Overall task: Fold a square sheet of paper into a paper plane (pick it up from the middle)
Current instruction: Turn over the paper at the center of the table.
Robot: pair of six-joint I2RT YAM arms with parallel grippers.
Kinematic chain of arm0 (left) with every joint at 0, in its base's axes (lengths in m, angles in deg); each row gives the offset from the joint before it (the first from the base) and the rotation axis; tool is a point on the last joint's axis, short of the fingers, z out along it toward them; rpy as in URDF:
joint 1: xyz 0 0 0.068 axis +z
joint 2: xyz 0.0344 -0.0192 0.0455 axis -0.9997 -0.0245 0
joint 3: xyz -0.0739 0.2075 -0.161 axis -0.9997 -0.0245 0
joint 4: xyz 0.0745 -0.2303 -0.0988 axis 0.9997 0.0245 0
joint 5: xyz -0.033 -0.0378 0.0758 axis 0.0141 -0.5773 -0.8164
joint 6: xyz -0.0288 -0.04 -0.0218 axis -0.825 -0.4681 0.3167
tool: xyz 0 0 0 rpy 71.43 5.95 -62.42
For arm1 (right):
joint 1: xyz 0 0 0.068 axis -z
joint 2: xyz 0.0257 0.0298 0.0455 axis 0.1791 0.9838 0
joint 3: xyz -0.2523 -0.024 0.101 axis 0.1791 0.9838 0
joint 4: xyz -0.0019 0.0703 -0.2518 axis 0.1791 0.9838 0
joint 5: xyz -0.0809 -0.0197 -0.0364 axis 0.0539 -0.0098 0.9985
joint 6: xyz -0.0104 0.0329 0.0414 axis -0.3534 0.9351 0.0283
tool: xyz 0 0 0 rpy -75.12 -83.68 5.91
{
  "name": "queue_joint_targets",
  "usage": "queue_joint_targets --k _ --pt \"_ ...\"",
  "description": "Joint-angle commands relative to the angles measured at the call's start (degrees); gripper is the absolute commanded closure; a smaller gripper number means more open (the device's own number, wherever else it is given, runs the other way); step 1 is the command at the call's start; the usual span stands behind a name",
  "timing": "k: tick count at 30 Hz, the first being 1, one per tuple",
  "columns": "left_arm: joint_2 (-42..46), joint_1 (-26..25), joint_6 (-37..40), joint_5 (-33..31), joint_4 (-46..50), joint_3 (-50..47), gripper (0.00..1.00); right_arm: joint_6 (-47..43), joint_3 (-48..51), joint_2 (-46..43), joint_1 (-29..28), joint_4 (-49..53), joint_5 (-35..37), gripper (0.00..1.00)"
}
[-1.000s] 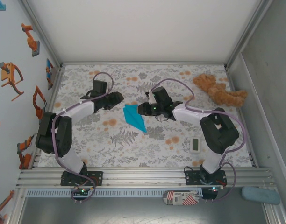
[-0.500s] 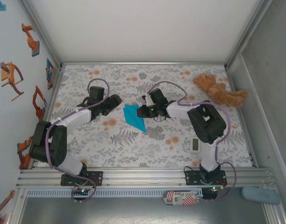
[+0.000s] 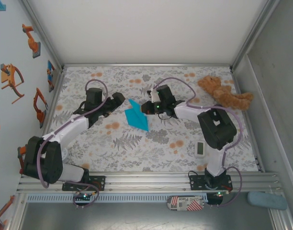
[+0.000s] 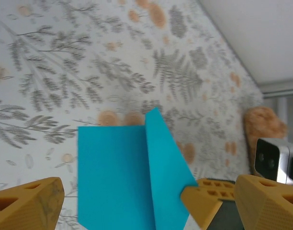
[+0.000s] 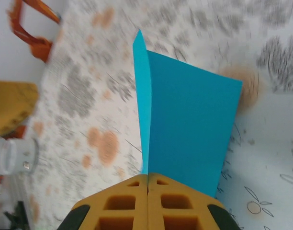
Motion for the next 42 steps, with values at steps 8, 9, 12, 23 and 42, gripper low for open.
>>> queue_joint_targets --k 8,9,12,23,42 --pt "7.4 -6.3 -1.1 10.8 -14.9 0.8 0.06 20.1 -0.5 -9.7 3.8 -21.9 -10.8 1.00" --pt "7.5 -6.9 -1.6 11.7 -17.5 0.5 0.06 22.7 -0.8 -9.6 3.9 -24.2 -11.7 1.00" --pt "7.2 -8.1 -2.1 12.7 -22.6 0.2 0.06 29.4 -1.1 -9.6 4.1 -30.1 -13.2 1.00" --pt "4.0 -9.1 -1.2 14.2 -24.7 1.9 0.30 37.5 -1.2 -8.7 4.4 -37.3 -14.2 1.00" --pt "1.2 -8.9 -0.3 18.3 -27.7 2.4 0.61 43.4 -0.5 -6.0 4.9 -44.7 -14.6 1.00"
